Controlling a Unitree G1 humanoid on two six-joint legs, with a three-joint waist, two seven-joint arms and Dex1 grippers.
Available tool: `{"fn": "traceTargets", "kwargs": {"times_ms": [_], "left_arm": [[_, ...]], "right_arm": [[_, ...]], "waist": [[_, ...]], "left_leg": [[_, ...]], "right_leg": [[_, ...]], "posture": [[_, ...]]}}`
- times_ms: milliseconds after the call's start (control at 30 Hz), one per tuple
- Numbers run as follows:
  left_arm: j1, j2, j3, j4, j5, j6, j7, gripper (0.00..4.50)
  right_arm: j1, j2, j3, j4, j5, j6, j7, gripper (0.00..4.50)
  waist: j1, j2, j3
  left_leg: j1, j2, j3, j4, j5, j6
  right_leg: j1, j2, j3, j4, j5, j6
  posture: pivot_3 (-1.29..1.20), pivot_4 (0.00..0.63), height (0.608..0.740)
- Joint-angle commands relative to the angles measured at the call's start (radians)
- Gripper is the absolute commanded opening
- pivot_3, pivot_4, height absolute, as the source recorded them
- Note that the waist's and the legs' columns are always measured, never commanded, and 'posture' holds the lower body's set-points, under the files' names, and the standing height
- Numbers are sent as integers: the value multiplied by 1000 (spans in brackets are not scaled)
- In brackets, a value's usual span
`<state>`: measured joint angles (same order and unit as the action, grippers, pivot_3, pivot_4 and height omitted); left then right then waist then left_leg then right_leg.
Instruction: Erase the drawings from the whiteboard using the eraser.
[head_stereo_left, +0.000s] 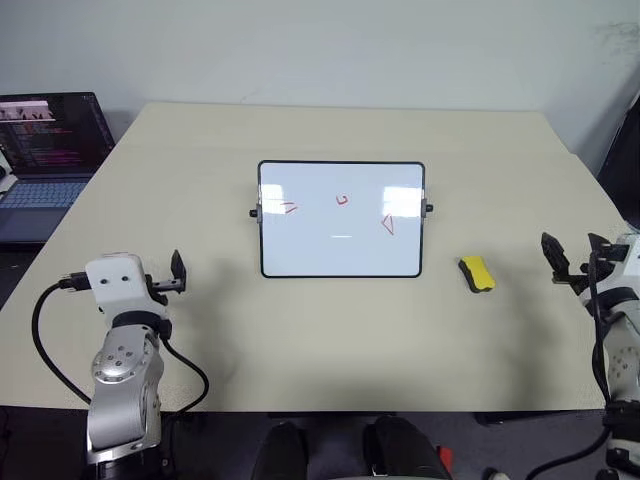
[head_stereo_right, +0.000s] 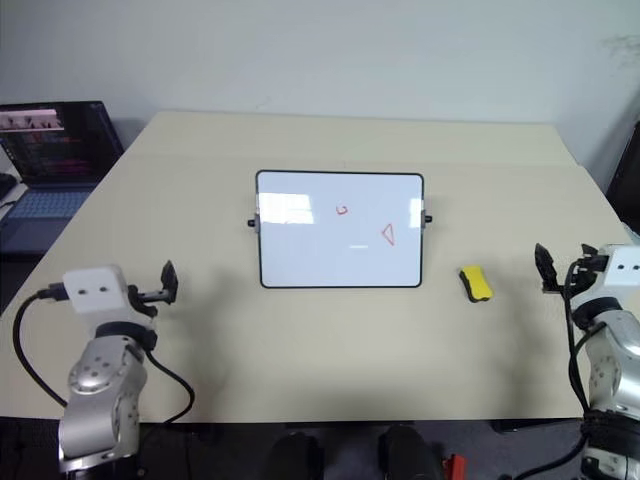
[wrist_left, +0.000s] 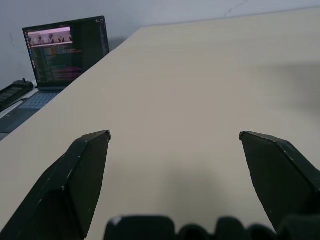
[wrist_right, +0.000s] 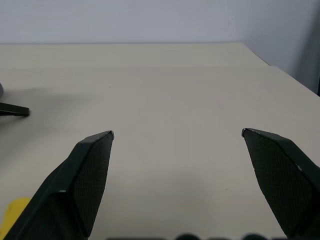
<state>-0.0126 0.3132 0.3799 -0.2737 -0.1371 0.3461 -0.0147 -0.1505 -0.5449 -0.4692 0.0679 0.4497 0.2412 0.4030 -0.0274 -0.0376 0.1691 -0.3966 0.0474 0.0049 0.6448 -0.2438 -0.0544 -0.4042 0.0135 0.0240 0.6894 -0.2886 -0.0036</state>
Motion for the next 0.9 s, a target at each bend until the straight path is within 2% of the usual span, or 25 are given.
{"fn": "traceTargets", "kwargs": {"times_ms": [33, 133, 233, 367, 467, 633, 767, 900], "left_arm": [[-32, 6, -21, 23, 19, -16, -3, 4500], [-60, -17, -31, 36, 16, -7, 17, 4500], [-56, -1, -52, 6, -31, 4, -64, 4500], [-51, 25, -4, -19, -118, -12, -151, 4500], [-68, 83, 42, -33, -190, 4, -219, 4500], [-67, 227, 107, -8, -282, 35, -371, 4500], [-135, 388, 15, -55, -357, 105, -574, 4500], [-250, 456, -44, -97, -447, 196, -656, 4500]], "right_arm": [[10, -7, -9, -47, -3, 23, -15, 4473], [4, -2, 1, -45, -25, 34, -46, 4473], [-2, -31, -8, -128, 8, 81, -30, 4473], [18, -18, -35, -230, 77, 152, -35, 4473], [38, 14, -20, -348, 231, 268, -2, 4473], [103, 20, 47, -525, 317, 373, -5, 4473], [149, -8, 75, -629, 388, 465, -3, 4473], [121, 1, 133, -692, 399, 497, -50, 4473]], "waist": [[0, 0, 0], [0, 0, 0], [-1, 0, 0], [-2, 1, 0], [-2, 1, 0], [-2, 1, 1], [4, 0, 1], [8, 0, 1]], "left_leg": [[0, 0, 0, 0, 0, 0], [1, -1, 0, 0, 0, 0], [0, -1, 1, 0, 0, 0], [0, -1, 0, -1, 0, 0], [0, 0, 0, -1, 0, 0], [0, 1, -1, 0, 0, 0], [0, 0, -1, 0, 0, 0], [-2, 0, -3, 0, 0, 0]], "right_leg": [[0, 0, 0, 0, 0, 0], [1, 0, 0, 0, 0, 1], [0, 0, 1, 0, 0, 0], [0, 1, 0, 0, 0, 0], [0, 2, 0, 0, 0, 0], [0, 1, -1, 0, -1, 1], [0, 1, -1, 0, -2, 4], [0, 1, -4, -1, -2, 4]], "posture": [[0, 150, 740], [0, 150, 740], [0, 150, 740], [0, 150, 740], [0, 150, 740], [0, 150, 740], [0, 150, 740], [0, 150, 740]]}}
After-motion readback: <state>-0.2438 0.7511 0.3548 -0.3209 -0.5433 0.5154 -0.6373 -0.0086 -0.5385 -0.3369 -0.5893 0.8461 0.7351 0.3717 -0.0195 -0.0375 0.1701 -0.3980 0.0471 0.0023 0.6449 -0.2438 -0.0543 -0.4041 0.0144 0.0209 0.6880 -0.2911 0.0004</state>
